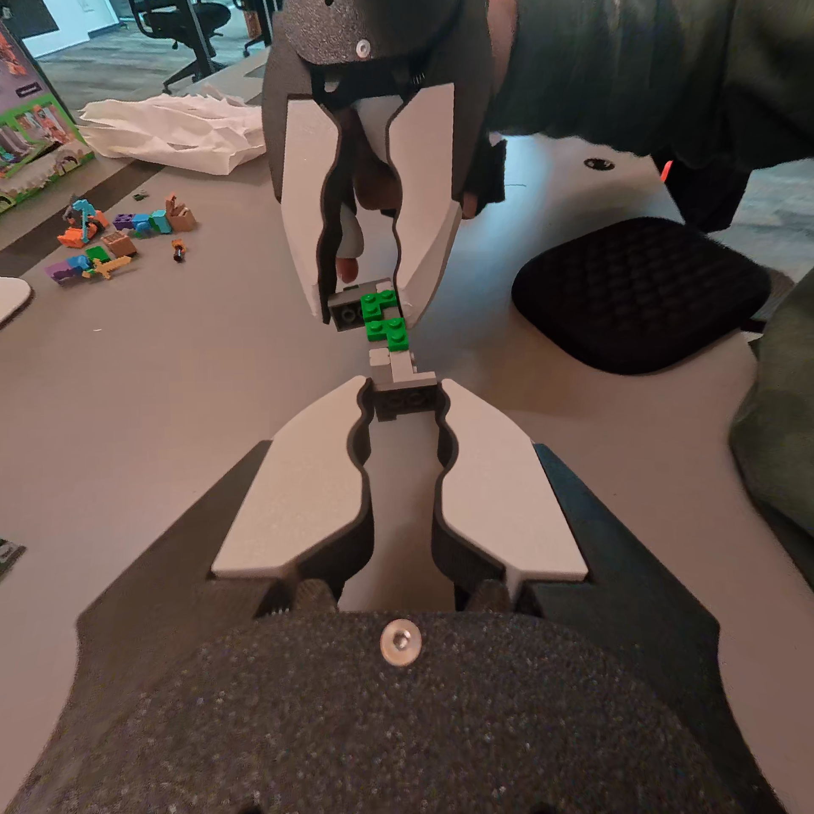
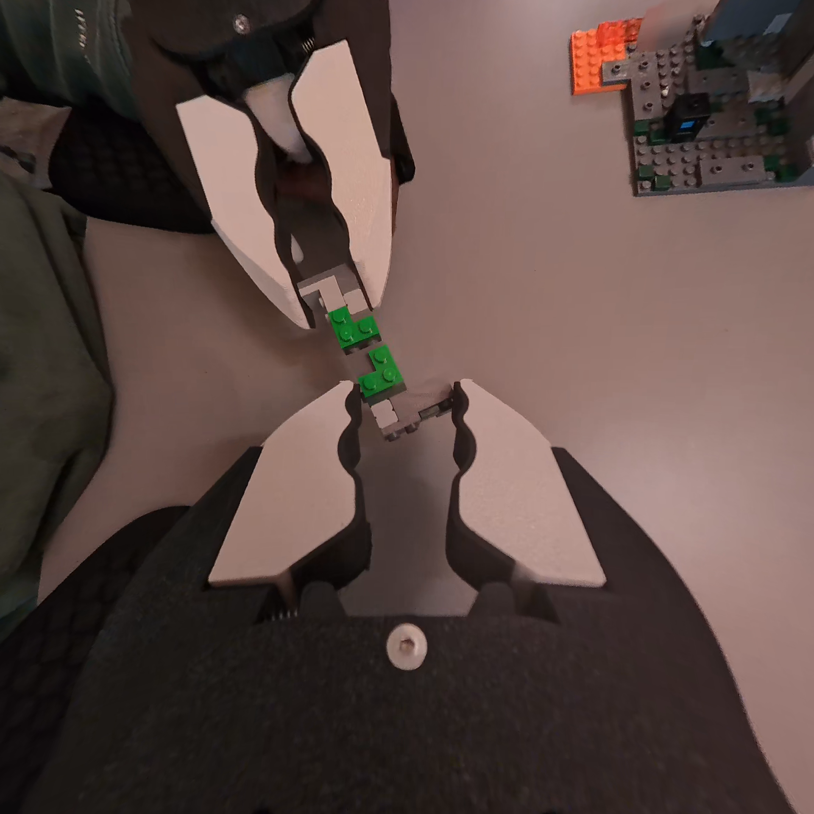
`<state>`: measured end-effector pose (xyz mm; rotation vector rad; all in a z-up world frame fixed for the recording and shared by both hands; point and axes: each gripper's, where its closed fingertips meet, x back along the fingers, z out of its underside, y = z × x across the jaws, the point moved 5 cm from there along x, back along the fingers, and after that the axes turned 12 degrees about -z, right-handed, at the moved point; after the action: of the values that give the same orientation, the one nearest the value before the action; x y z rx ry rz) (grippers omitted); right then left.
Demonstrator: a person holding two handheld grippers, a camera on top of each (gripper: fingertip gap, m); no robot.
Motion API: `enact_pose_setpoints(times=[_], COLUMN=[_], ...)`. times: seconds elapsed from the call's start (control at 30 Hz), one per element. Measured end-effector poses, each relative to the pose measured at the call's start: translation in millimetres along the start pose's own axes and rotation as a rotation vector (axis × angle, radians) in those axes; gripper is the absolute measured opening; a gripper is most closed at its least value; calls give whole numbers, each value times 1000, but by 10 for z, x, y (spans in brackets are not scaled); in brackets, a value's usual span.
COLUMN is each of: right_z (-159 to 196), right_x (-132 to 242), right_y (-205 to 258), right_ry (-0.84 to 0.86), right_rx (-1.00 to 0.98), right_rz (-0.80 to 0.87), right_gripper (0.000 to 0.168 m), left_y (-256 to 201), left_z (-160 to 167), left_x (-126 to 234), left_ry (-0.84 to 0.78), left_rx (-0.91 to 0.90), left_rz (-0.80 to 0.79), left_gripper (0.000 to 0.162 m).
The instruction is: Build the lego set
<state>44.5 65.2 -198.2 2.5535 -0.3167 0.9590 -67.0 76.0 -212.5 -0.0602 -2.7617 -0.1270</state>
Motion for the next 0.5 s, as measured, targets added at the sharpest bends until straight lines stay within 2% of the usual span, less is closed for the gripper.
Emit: enact_pose_setpoints(times=[0.3,0.5], right_z=[91,144], right_x=[-90,-151], right_y=[-12,-4], right_ry=[17,16], right_rx=[-41,-13], right_rz=[18,40], right_gripper=[39,39], left_y=[-38,-55], left_z=[77,125], left_x=[-45,-59], left_ry=[71,106], left_rx=[-73,-58], left_rz=[-37,-10], left_gripper=[26,26])
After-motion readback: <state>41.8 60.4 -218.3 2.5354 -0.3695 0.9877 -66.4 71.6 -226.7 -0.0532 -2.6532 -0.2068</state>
